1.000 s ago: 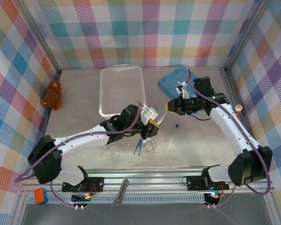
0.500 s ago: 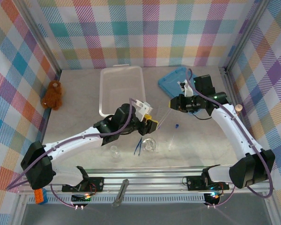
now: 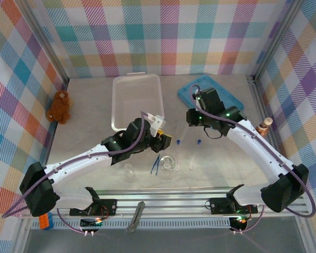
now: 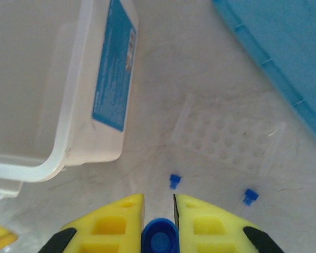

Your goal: Organize the chemistry lab equipment

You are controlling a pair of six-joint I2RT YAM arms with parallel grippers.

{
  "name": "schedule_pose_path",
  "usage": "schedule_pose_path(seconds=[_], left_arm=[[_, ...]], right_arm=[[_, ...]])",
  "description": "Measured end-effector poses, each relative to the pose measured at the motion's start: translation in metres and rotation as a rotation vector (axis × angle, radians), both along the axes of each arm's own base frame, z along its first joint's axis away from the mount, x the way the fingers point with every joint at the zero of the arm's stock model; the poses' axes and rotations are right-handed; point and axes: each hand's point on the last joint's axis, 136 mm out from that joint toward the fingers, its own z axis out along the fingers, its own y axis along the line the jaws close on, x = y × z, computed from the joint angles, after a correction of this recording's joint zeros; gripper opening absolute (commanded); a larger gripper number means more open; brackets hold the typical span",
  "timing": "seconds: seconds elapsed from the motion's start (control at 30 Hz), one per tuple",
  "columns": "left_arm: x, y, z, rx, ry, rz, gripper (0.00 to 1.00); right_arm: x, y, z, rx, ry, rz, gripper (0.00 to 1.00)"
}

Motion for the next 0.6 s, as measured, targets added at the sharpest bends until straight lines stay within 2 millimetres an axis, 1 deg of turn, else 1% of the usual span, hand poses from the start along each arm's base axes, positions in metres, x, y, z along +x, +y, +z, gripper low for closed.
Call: schedule_pose_path(seconds=[0.23,0.47,0.6], left_arm=[[-0.006,0.007,-0.011,0.024,0.041,0.010,0.52],[-0.011,0.011,-0.014,0.023,0.060,0.009,0.52],[-0.017,0.013,-0.018,0.018,0.083,0.002,0.52]], right_arm=[[0.026,0.009,-0.003,-0.109,-0.127,-0.078,0.15],[0.052,0.004,-0.001,-0.155,-0.232,-0.177,0.15],[0.066,0.006,-0.011,-0.183,-0.251,-0.209,0.15]])
